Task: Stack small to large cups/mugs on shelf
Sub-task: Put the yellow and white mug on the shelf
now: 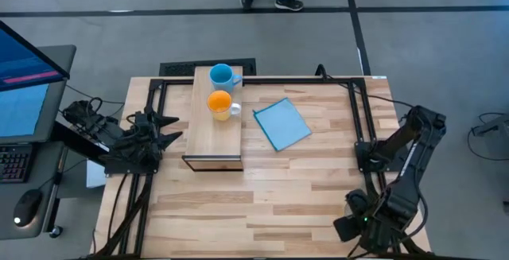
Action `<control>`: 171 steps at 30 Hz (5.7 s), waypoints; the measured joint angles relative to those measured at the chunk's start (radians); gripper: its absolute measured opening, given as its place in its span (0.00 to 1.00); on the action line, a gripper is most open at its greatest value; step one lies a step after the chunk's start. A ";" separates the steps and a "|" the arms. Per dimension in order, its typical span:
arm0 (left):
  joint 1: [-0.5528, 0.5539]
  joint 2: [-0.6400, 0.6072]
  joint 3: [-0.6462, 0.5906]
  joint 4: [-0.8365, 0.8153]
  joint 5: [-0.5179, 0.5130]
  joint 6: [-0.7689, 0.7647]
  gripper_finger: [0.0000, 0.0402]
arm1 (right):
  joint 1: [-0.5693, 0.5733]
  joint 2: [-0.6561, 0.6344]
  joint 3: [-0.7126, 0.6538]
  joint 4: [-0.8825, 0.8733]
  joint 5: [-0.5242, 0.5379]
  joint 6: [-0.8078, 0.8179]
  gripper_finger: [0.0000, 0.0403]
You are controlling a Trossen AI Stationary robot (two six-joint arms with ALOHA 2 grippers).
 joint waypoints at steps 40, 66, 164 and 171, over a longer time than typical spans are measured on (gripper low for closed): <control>0.000 0.000 0.000 -0.093 0.023 -0.134 0.66 | -0.002 0.015 0.000 0.048 -0.157 0.088 0.30; 0.000 0.000 0.000 -0.097 0.060 -0.272 0.66 | 0.060 0.015 0.000 -0.302 -0.180 0.076 0.30; 0.000 0.000 0.000 -0.126 0.002 -0.270 0.66 | -0.569 0.103 -0.110 -0.219 0.050 -1.149 0.08; 0.000 0.000 0.000 -0.126 0.012 -0.270 0.66 | -0.699 0.073 -0.105 -0.175 0.189 -1.311 0.08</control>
